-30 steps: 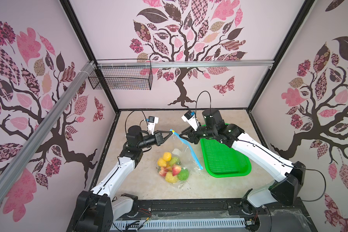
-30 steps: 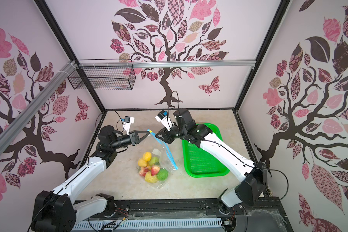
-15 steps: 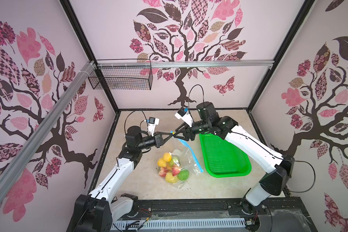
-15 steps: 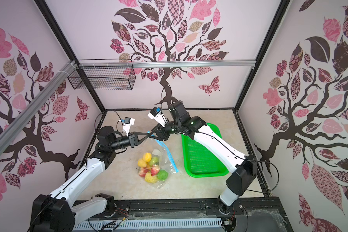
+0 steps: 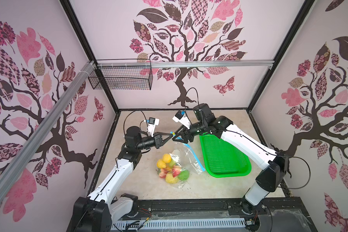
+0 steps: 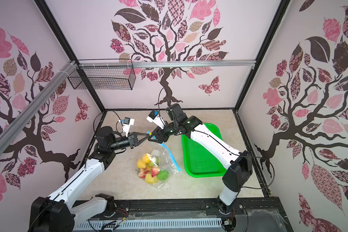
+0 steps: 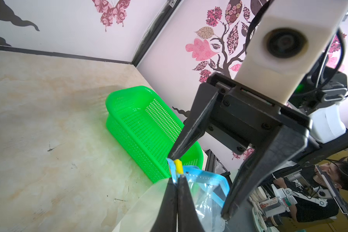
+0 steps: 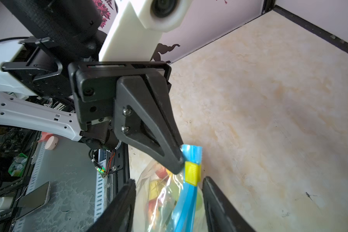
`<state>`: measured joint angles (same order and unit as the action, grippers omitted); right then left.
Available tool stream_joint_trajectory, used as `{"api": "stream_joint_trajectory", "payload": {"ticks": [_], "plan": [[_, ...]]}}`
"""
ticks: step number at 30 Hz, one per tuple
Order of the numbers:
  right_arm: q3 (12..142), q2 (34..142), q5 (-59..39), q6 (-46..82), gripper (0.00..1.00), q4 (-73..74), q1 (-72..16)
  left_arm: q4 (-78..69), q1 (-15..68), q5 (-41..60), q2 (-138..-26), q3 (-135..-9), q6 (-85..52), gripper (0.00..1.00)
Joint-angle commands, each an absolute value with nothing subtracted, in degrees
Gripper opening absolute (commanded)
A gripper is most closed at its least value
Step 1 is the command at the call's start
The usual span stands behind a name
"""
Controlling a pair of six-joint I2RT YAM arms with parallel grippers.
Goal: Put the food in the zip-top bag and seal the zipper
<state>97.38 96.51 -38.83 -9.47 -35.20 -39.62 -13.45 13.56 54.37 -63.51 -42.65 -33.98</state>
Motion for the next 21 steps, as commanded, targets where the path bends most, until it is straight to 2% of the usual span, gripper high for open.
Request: {"api": "stream_joint_trajectory", "payload": {"ticks": [1, 21], "plan": [[100.97, 97.53, -37.63, -10.37, 0.56, -35.86, -38.68, -13.31, 13.8, 55.04, -62.62, -45.15, -32.42, 0.0], [102.65, 102.2, -43.21, -12.04, 0.4, -37.0, -38.43, -13.12, 13.81, 55.2, -62.33, -45.16, -31.84, 0.0]]}}
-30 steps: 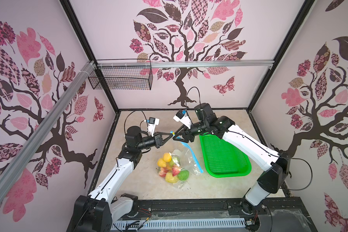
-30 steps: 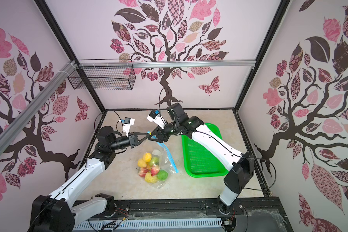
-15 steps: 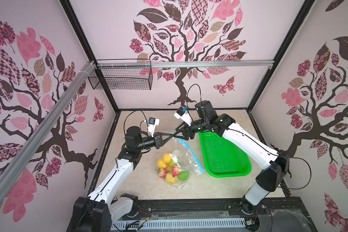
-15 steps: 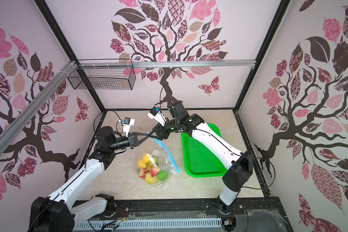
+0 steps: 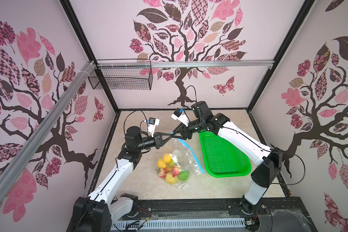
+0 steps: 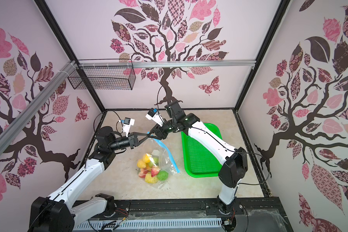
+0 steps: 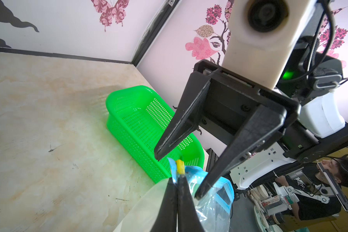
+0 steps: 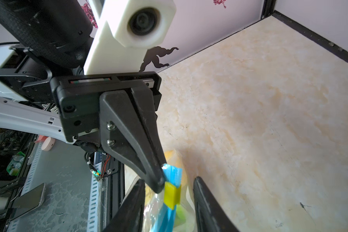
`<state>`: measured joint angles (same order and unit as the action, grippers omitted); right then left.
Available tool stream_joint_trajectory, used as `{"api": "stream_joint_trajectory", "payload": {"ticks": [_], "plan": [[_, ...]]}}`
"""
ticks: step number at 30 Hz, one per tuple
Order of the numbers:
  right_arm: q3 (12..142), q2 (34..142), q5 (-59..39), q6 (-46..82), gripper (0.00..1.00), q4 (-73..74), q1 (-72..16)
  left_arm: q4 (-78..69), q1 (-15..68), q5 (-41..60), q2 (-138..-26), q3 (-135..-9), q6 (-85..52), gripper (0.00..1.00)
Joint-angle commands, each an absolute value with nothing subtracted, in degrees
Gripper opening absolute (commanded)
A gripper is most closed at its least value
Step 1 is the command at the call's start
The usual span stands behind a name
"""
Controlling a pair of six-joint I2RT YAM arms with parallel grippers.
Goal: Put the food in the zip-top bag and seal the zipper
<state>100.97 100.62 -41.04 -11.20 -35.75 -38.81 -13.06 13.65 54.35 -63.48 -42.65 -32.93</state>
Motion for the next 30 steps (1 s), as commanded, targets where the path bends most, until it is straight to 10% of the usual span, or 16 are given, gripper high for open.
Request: {"api": "stream_joint_trajectory", "payload": {"ticks": [1, 14, 30], "plan": [[102.4, 102.35, -43.41, -12.01, 0.37, -37.02, -38.41, -13.1, 13.87, 55.07, -62.29, -45.14, -31.82, 0.0], [101.36, 101.62, -44.16, -11.49, 0.09, -37.0, -37.95, -12.4, 13.72, 54.03, -62.41, -45.18, -31.64, 0.0], [91.6, 97.21, -40.07, -8.12, 0.12, -32.87, -37.97, -12.25, 13.19, 50.46, -61.52, -44.83, -31.83, 0.0]]}}
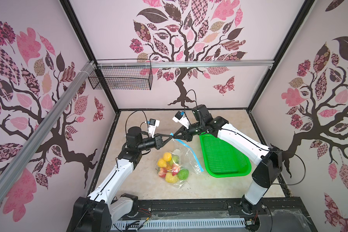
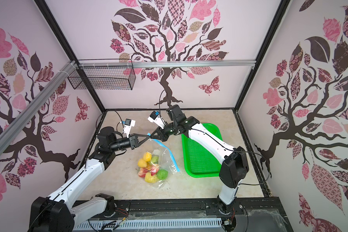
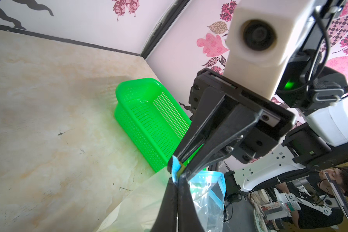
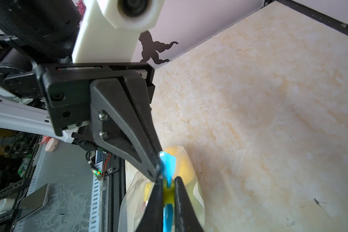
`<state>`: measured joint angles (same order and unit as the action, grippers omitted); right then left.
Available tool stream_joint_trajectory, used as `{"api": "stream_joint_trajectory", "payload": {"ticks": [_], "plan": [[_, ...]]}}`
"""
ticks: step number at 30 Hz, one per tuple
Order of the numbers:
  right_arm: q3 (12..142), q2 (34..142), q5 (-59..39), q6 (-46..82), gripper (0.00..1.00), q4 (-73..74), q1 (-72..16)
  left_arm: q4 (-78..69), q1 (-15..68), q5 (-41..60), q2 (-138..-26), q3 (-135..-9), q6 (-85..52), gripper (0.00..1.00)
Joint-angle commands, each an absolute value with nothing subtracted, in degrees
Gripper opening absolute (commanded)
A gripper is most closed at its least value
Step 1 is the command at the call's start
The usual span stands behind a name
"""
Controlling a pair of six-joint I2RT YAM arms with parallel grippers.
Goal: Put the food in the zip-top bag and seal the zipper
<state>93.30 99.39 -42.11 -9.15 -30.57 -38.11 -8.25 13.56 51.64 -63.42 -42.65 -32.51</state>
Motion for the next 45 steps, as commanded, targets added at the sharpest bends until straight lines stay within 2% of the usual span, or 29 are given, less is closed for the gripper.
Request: {"api": "stream_joint_trajectory", "payload": {"ticks": [1, 14, 21, 45], "plan": [[91.27, 96.96, -39.93, -8.09, 0.12, -32.87, -37.91, -12.35, 13.19, 50.25, -61.52, -44.75, -31.88, 0.0], [88.11, 93.38, -37.84, -8.01, 0.11, -34.11, -37.97, -10.44, 13.14, 46.38, -60.64, -44.75, -31.31, 0.0], [84.15, 89.13, -35.85, -6.71, 0.11, -33.19, -37.94, -3.99, 12.92, 40.17, -60.15, -46.91, -29.03, 0.0], [74.13, 79.54, -31.08, -2.71, 0.13, -33.46, -37.96, 3.37, 12.24, 26.43, -64.1, -55.29, -26.29, 0.0]]}}
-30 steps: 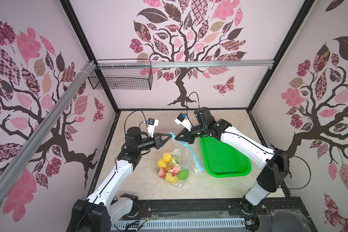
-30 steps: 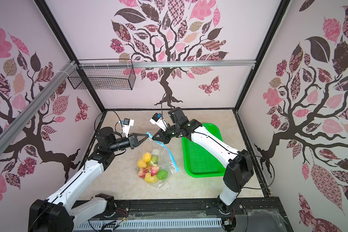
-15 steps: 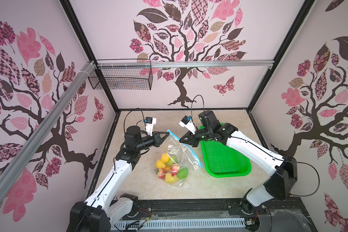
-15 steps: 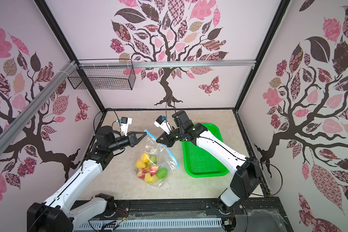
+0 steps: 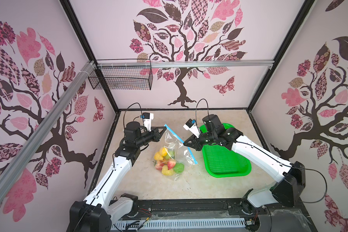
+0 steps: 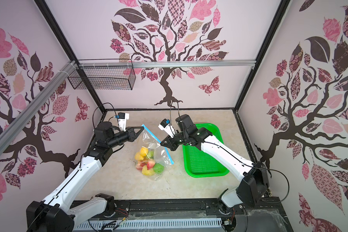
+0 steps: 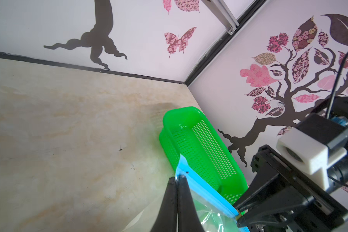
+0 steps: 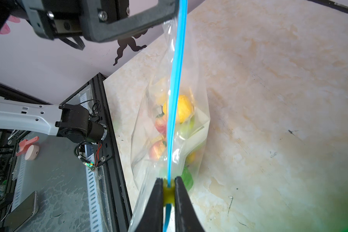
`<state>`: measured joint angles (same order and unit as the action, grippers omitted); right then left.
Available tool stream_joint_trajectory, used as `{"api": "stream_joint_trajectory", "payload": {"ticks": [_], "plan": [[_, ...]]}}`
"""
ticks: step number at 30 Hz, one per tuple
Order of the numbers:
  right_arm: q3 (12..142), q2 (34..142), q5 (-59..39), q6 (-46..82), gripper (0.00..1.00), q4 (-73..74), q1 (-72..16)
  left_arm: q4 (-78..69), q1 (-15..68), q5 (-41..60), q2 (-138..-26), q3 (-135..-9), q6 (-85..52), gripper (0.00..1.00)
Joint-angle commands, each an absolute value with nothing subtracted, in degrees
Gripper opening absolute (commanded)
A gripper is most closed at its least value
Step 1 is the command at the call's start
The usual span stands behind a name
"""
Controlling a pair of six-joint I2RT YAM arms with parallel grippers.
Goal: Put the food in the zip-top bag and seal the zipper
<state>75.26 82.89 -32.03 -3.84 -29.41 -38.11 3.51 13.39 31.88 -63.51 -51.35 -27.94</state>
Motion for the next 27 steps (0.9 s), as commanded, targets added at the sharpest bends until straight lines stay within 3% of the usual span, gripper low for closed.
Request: {"api": "stream_joint_trajectory", "payload": {"ticks": [1, 27], "plan": [[73.57, 79.14, -30.73, -2.43, 0.13, -33.56, -37.95, 3.51, 12.2, 26.23, -64.39, -55.63, -26.15, 0.0], [63.44, 72.15, -24.41, 2.3, 0.15, -37.44, -38.0, 0.98, 9.72, 26.52, -65.93, -51.86, -26.36, 0.0]]}}
